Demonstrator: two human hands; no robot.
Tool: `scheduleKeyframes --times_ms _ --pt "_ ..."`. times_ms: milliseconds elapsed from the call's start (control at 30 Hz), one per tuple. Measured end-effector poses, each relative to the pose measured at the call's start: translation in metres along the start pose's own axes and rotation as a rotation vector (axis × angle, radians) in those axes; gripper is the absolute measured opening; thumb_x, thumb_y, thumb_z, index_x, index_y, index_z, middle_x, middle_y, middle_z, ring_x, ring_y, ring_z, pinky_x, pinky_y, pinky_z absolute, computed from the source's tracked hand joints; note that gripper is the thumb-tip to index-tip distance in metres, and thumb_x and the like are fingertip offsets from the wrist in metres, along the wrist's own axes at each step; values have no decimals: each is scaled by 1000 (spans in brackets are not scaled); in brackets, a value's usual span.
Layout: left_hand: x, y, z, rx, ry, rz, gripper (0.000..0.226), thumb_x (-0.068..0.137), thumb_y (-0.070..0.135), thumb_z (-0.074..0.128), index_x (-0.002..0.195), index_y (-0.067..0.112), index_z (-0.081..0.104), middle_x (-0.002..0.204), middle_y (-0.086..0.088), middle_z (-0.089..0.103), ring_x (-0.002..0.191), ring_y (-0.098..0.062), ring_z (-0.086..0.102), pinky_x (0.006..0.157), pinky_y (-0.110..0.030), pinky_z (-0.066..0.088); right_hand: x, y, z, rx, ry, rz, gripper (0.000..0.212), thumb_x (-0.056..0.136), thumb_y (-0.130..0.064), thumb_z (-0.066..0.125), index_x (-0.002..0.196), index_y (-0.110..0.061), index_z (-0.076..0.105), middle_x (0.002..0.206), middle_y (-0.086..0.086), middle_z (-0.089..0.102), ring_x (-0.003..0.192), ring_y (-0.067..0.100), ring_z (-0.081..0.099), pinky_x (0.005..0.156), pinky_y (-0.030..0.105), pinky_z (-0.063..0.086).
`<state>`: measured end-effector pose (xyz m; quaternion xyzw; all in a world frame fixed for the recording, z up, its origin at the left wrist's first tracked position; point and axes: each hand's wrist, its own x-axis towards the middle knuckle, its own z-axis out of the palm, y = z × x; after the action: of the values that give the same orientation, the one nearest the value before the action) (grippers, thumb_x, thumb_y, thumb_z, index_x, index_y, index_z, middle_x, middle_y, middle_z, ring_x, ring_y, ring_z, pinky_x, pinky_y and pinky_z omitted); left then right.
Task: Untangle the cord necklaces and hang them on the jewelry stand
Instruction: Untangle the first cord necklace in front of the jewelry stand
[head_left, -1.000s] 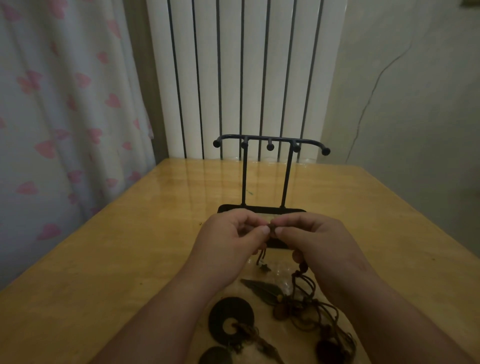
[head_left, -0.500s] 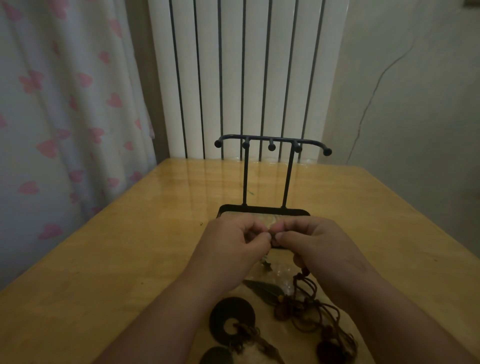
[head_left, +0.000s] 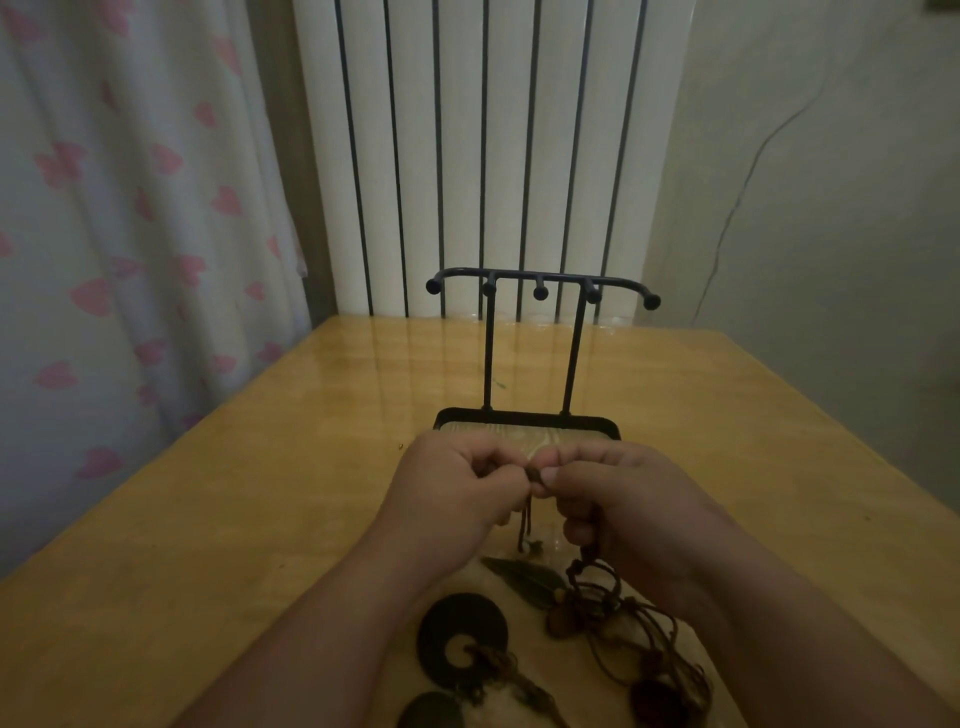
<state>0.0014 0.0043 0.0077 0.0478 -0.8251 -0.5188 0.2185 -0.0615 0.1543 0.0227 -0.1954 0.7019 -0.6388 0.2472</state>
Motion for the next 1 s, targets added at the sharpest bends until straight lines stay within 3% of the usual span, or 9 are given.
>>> scheduleKeyframes --times_ms 167,300,400,533,733,867,1000 --pt "2 -2 0 -77 8 -25 16 82 17 62 74 23 74 65 5 68 62 -8 62 61 -23 50 -1 1 2 -3 24 -49 15 90 -14 63 88 -19 76 79 -2 71 64 12 52 58 25 43" --pt "3 -2 0 68 36 85 14 83 21 62 71 25 68 63 8 62 59 -3 55 54 -12 44 -2 1 5 -309 179 -241 9 89 -23 66 88 -29 72 80 -13 71 67 -5 61 55 10 45" --pt "1 -2 2 147 61 137 16 85 19 63 71 25 67 60 9 57 58 0 52 52 -11 40 -2 1 4 -514 225 -354 10 90 -27 65 88 -35 68 83 -15 69 80 -6 61 66 15 49" --pt "1 -4 3 224 50 185 14 83 26 59 71 27 65 59 12 55 57 -3 52 51 -14 40 -5 -1 5 -817 238 -475 12 92 -31 59 89 -43 59 83 -21 59 81 -3 55 68 17 47" --pt "1 -2 3 296 23 216 13 82 30 56 71 31 61 62 11 55 59 -2 52 52 -14 39 -4 -6 2 -1024 210 -585 13 91 -34 53 93 -32 66 78 -23 52 85 -1 50 67 15 42" --pt "0 -1 3 401 -15 224 19 88 25 60 72 36 56 68 11 57 70 -4 55 57 -15 42 -3 -8 -2 -1148 159 -599 15 94 -37 51 101 -33 64 79 -23 45 82 -3 45 68 11 37" --pt "1 -1 3 446 -27 226 23 89 24 60 72 39 53 70 12 57 69 -4 54 56 -14 38 -3 -9 -1 -1186 139 -606 16 94 -37 52 104 -33 64 84 -21 48 87 2 45 73 13 37"
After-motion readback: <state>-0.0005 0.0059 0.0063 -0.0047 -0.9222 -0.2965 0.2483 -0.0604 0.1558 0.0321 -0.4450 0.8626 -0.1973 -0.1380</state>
